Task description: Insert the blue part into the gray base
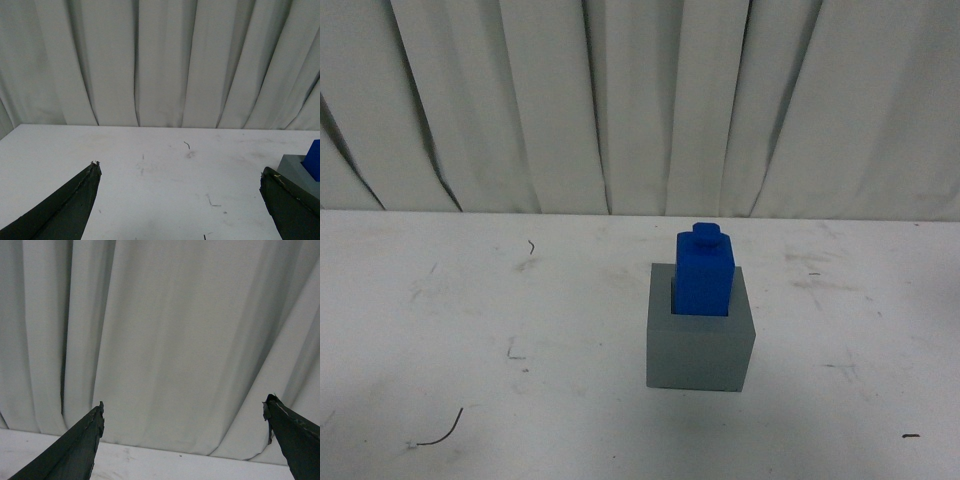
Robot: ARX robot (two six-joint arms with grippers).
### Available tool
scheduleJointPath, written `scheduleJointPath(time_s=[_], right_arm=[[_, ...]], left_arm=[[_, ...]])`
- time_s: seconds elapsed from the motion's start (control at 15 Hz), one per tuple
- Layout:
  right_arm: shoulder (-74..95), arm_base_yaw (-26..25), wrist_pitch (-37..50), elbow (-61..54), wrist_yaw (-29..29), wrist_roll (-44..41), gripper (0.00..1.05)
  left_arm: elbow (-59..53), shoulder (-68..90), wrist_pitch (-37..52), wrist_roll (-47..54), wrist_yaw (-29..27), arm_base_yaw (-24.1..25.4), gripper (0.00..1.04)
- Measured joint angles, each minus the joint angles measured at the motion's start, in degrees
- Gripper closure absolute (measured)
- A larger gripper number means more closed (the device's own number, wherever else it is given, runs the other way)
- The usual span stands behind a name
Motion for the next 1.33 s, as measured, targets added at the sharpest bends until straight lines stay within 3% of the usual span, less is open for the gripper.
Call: scheduleJointPath(time_s=[0.07,0.2,0.27,0.4,0.6,0.93,1.07,1.33], right_arm=[[-5.86,-3.21,-0.92,-3.28,-2.58,2.03,0.06],[-19.15,-5.84,-20.92,-5.57,-2.82,6.67,0.28],[-25.14,-6.69,-23.65,-10.88,-4.68,7.61,0.41],[-25.22,-8.13,-16.85,-19.61,-4.61,8.48,0.67],[-33.73,-1.09,-22.03,-22.75,1.09,8.61,1.03],[-42.07,5.75,-27.45,-24.72,8.11,8.85,1.03],[-45.83,12.98,-31.17,-24.72,14.45,8.94,1.03],[-50.62,13.07,-36.06,-24.72,15.56,9.01,1.03]], left_arm=[[0.00,0.00,0.02,0.00,0.00,0.00,0.07],[0.00,0.00,0.00,0.00,0.00,0.00,0.07],[0.00,0.00,0.00,0.00,0.02,0.00,0.07],[0.00,0.00,0.00,0.00,0.00,0.00,0.07],[0.00,0.00,0.02,0.00,0.00,0.00,0.07],[0.00,0.00,0.00,0.00,0.00,0.00,0.07],[0.00,0.00,0.00,0.00,0.00,0.00,0.07],[0.00,0.00,0.02,0.00,0.00,0.00,0.07]])
